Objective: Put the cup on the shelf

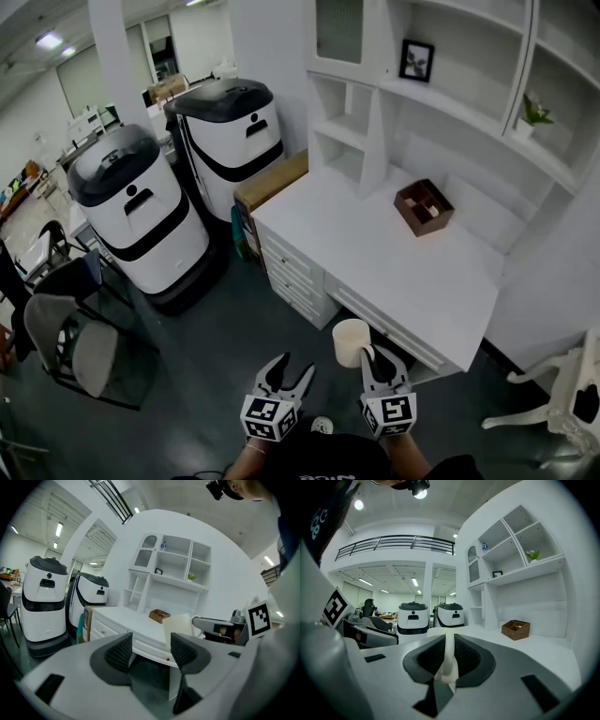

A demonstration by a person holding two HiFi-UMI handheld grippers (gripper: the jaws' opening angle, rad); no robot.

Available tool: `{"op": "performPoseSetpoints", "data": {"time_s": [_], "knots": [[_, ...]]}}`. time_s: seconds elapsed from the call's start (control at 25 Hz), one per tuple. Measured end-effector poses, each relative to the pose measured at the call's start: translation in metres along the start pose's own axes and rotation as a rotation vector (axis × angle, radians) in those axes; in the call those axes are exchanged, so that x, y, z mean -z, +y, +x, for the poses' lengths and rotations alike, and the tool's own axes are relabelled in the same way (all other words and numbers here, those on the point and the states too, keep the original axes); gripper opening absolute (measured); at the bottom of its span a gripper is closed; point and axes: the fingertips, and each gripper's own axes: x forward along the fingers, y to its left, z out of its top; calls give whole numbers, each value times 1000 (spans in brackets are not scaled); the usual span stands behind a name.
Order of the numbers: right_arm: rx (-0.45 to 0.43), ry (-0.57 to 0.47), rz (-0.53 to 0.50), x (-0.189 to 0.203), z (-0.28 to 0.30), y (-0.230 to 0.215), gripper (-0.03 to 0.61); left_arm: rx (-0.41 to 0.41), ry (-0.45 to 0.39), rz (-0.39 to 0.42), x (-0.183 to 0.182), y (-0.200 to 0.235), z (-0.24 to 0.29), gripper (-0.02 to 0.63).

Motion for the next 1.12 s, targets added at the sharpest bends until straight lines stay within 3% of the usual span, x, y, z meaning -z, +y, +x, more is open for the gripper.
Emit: {"op": "performPoseSetpoints", "data": {"time_s": [0.36,0.6,1.12], "knots": [[12,5,17,-4,26,-15,58,33,8,-24,-5,8,37,252],[68,-7,49,-7,69,-28,58,119,34,11,-20,30,86,252],[209,-12,66,-38,198,-46,58,199,38,73,-99,138,178,252]]}}
